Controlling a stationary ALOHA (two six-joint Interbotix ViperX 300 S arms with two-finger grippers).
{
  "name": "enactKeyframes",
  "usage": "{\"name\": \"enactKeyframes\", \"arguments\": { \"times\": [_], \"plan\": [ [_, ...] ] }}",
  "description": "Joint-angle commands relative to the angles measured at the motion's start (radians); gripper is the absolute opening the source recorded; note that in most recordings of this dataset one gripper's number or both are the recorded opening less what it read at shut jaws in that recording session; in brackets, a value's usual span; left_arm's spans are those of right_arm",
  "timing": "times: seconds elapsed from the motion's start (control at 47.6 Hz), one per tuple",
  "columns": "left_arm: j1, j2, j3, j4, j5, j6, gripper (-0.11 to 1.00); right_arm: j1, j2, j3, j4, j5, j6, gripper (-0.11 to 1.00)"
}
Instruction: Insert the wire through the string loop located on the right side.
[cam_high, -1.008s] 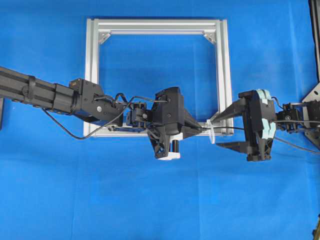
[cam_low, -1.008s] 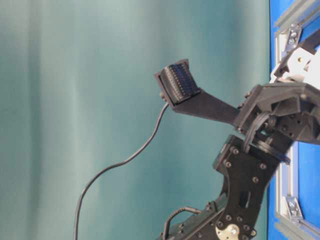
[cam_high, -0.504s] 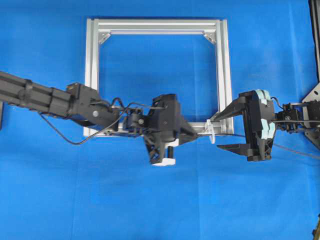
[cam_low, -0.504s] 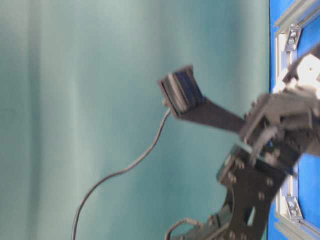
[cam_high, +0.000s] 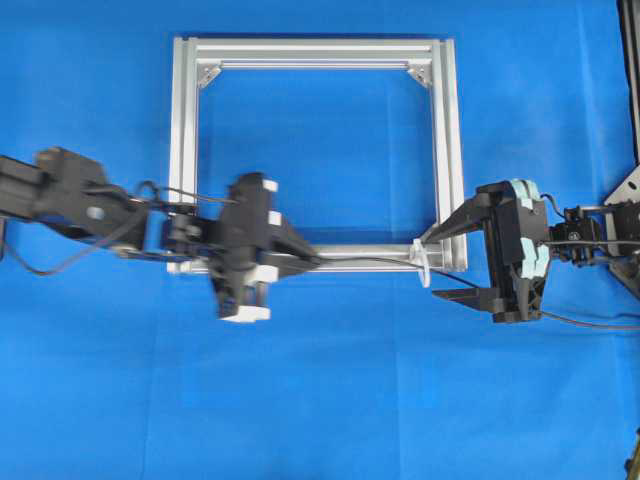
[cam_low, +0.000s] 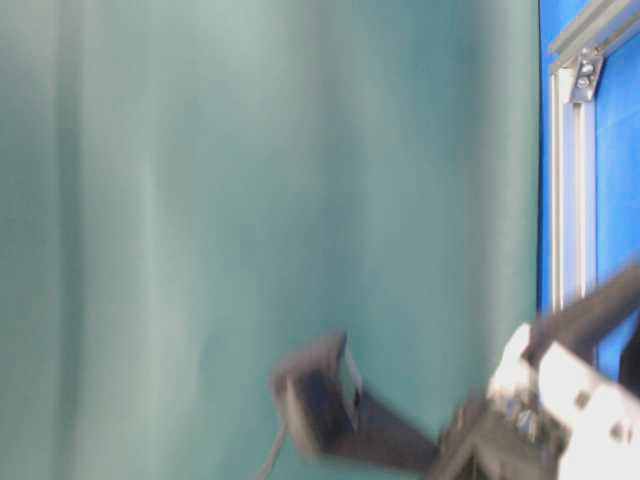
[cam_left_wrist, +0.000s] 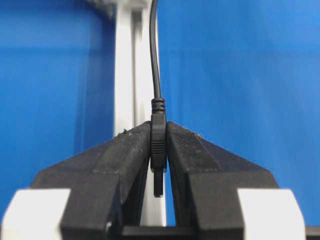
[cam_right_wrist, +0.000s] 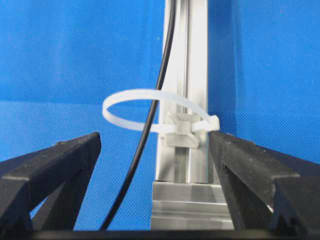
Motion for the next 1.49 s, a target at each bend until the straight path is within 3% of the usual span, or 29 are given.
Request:
{"name": "enactKeyframes", "arguments": {
  "times": [0.0,0.315,0.567,0.819,1.175,1.259,1.469],
  "plan": [
    [-0.002,-0.077,0.064,0.003,-0.037,0.000,0.08,0.003,-0.015,-0.018,-0.003,0.006,-0.002,0.94],
    [-0.002,-0.221,0.311,0.003,-0.074,-0.002,0.08,0.003,-0.031,-0.025,-0.003,0.043,-0.002,0.94],
    [-0.021,-0.310,0.414,0.003,-0.067,-0.002,0.08,0.003,-0.040,-0.025,-0.002,0.043,-0.002,0.94],
    [-0.023,-0.367,0.474,0.003,-0.032,0.002,0.08,0.003,-0.040,-0.026,-0.002,0.043,-0.002,0.94],
    [-0.025,-0.377,0.439,0.003,0.029,0.000,0.09,0.003,-0.040,-0.025,-0.003,0.043,-0.002,0.94],
    [-0.025,-0.379,0.440,0.003,0.029,0.002,0.23,0.003,-0.040,-0.026,-0.002,0.043,-0.002,0.94],
    [-0.021,-0.379,0.439,0.003,0.084,0.014,0.83,0.003,-0.040,-0.026,-0.002,0.043,-0.002,0.94]
  ]
}}
